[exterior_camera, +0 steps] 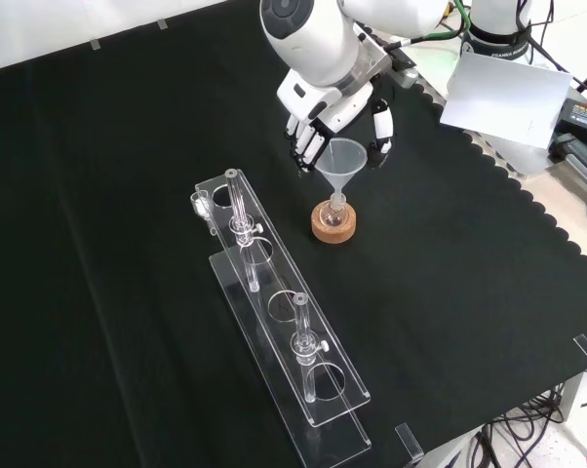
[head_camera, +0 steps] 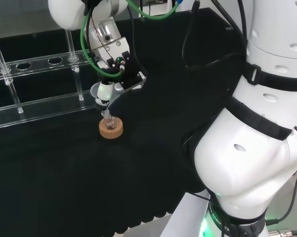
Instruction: Place the funnel on the round-bottom flask.
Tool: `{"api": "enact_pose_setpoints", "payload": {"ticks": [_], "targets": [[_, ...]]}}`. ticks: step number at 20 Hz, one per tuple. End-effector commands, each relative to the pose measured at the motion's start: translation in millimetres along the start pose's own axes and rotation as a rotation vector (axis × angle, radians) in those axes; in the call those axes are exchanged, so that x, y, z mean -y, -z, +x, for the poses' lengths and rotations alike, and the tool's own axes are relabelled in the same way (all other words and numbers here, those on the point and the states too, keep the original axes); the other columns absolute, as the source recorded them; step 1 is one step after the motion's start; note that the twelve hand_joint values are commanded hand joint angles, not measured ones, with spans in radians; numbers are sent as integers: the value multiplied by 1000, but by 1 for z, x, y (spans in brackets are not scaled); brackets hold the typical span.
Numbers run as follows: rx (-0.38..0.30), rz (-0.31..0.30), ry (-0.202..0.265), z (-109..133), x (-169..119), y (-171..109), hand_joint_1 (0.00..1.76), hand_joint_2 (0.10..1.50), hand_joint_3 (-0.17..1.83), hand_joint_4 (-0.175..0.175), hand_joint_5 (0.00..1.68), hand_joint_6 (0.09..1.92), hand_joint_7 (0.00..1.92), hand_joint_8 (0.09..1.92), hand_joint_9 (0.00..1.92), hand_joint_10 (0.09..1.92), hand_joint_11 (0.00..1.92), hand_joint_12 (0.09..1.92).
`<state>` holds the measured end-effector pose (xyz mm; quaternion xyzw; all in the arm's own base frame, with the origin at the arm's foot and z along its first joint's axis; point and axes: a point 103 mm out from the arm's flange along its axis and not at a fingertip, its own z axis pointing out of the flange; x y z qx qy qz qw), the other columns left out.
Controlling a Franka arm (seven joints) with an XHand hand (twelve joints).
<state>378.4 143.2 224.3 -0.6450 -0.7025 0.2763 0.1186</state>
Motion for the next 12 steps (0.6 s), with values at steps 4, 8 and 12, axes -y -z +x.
{"api": "enact_pose_setpoints", "payload": {"ticks": [4,8,12], "targets": [[20,2,7,-2,-1,-3,743,733,597,-23,455,363,444,682,713,539,551,1274],[11,-3,8,-5,-1,-5,742,732,597,-24,451,354,440,684,708,543,549,1274],[16,3,-2,-5,-2,-5,739,730,596,-29,431,314,403,691,678,559,544,1278]]}}
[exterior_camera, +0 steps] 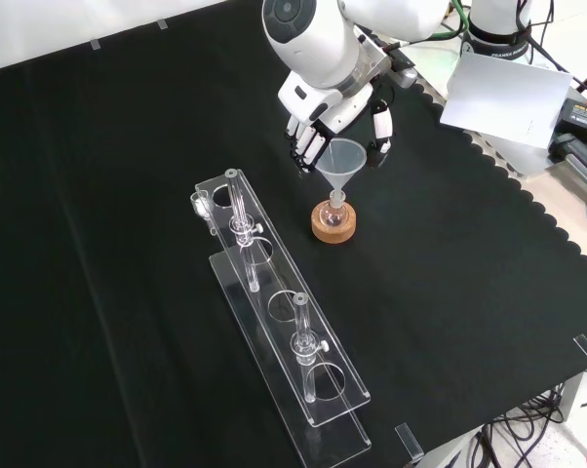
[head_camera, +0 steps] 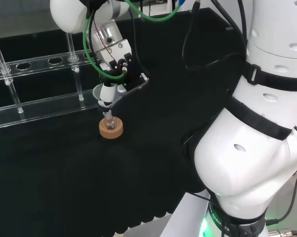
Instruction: Place the funnel on the round-bottom flask.
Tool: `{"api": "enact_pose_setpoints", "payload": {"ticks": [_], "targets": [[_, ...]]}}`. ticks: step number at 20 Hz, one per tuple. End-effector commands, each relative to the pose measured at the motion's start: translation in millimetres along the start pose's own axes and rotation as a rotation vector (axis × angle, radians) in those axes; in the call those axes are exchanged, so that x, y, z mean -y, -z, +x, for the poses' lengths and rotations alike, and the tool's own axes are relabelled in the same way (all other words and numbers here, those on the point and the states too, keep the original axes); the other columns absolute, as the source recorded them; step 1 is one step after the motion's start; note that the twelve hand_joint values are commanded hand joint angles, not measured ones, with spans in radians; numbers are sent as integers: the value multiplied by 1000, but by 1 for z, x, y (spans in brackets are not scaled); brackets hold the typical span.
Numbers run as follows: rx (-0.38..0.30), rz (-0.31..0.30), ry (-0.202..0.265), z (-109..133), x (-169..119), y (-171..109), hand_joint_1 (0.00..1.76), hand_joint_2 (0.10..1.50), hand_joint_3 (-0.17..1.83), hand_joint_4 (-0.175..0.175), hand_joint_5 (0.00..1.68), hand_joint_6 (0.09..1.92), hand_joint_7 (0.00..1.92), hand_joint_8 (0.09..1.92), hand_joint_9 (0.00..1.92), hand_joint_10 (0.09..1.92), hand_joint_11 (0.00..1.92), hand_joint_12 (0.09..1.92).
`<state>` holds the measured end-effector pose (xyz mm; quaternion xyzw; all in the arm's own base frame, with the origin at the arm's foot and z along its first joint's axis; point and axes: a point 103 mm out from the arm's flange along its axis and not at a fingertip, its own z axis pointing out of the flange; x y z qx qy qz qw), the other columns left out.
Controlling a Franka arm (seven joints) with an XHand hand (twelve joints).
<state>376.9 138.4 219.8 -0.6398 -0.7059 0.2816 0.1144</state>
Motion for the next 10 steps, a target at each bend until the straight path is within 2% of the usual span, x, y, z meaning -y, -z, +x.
{"api": "enact_pose_setpoints", "payload": {"ticks": [1,5,7,10], "targets": [[-5,2,-9,-2,-1,0,739,730,596,-30,429,305,393,693,670,564,541,1278],[-10,4,-5,-9,-3,-5,737,729,596,-32,435,266,370,707,646,587,535,1281],[7,6,-10,-6,-3,-4,737,729,595,-33,433,260,364,707,638,588,533,1280],[-3,8,-6,-6,-3,-4,735,728,595,-33,430,253,356,706,629,589,530,1280]]}}
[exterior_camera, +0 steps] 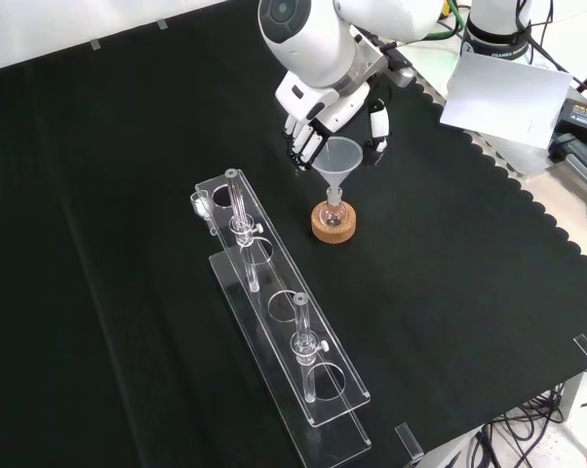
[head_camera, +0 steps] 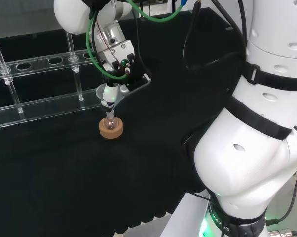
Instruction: Place the funnel on the round-bottom flask.
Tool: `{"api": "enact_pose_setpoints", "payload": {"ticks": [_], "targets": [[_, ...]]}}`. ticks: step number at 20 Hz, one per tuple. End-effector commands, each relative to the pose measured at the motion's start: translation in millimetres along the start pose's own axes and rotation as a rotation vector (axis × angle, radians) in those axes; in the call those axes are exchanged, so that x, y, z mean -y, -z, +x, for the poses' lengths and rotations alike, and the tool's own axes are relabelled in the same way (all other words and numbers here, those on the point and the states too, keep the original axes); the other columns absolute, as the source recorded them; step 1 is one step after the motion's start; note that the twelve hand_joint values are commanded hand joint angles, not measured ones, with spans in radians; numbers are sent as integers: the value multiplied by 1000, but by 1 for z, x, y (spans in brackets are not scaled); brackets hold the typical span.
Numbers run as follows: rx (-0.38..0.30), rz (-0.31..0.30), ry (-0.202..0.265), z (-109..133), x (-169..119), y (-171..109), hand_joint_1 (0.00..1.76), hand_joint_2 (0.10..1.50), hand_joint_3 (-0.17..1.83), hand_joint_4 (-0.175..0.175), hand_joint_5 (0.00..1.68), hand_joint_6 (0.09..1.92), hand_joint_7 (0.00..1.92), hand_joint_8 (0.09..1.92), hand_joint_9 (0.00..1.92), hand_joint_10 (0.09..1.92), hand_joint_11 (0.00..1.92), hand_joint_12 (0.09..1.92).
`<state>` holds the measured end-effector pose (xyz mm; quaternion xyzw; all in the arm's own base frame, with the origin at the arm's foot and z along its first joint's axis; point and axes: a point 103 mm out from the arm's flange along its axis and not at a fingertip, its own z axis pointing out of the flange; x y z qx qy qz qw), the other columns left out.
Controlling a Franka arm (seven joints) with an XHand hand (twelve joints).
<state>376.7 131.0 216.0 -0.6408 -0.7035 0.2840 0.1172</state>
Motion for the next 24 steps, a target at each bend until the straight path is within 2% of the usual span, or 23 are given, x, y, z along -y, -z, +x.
{"api": "enact_pose_setpoints", "payload": {"ticks": [1,24], "targets": [[-6,0,0,-1,-1,1,735,728,595,-33,429,251,353,705,627,590,528,1280],[15,11,16,6,-4,0,723,727,590,-36,436,194,328,709,601,611,515,1288]]}}
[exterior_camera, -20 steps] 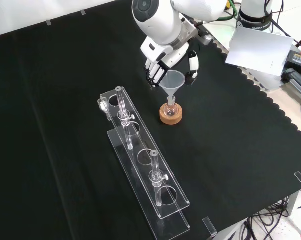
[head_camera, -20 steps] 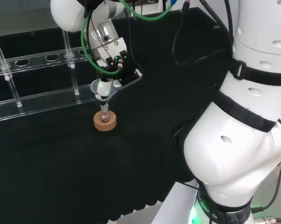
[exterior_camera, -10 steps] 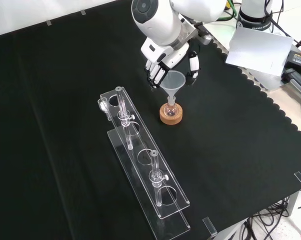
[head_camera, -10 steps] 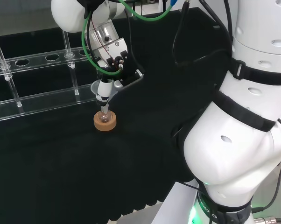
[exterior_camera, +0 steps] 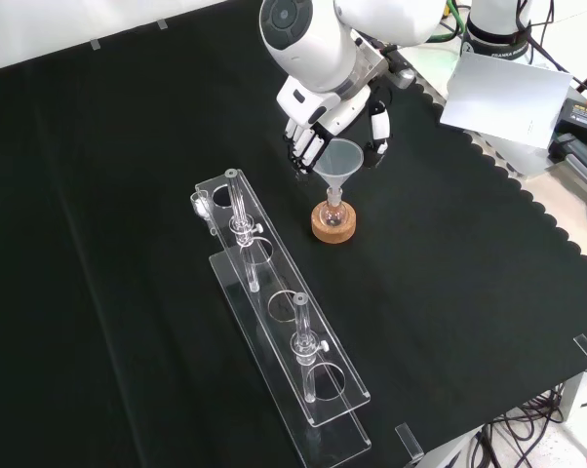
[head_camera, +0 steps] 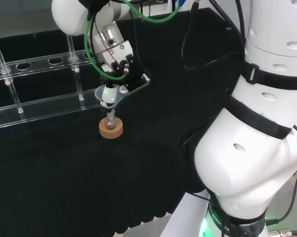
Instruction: Place the funnel on the round-bottom flask.
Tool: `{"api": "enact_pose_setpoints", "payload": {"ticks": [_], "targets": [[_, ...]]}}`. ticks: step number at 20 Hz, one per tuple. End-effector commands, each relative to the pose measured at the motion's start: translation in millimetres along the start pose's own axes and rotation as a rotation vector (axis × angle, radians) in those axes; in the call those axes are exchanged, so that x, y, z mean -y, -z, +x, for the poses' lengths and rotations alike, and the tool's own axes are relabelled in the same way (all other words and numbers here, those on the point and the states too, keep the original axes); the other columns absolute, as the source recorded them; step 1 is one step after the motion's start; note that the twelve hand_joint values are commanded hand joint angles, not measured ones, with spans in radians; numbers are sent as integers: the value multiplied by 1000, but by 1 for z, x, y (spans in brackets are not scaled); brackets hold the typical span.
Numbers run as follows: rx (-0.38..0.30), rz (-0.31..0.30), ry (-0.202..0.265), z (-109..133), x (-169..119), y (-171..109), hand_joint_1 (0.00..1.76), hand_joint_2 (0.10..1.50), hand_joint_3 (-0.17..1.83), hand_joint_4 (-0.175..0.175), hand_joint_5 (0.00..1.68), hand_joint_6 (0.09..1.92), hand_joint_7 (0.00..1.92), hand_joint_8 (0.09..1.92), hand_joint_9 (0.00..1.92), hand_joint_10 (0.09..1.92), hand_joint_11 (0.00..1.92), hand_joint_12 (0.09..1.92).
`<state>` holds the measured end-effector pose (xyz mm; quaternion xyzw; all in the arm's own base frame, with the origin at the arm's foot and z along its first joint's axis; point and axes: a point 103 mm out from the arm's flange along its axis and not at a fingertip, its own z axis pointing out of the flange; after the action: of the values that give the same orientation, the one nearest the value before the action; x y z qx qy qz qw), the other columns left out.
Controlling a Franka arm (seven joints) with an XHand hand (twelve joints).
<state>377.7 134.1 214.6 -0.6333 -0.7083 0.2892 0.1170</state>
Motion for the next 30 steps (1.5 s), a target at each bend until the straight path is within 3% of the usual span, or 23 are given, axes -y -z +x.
{"api": "enact_pose_setpoints", "payload": {"ticks": [1,25,30], "targets": [[4,5,1,4,-3,0,723,727,590,-36,437,192,327,709,600,612,515,1288],[8,21,11,11,-6,-2,712,726,580,-43,392,117,187,695,469,630,431,1311],[24,24,18,22,-9,-2,710,728,579,-44,398,99,183,699,441,647,427,1314]]}}
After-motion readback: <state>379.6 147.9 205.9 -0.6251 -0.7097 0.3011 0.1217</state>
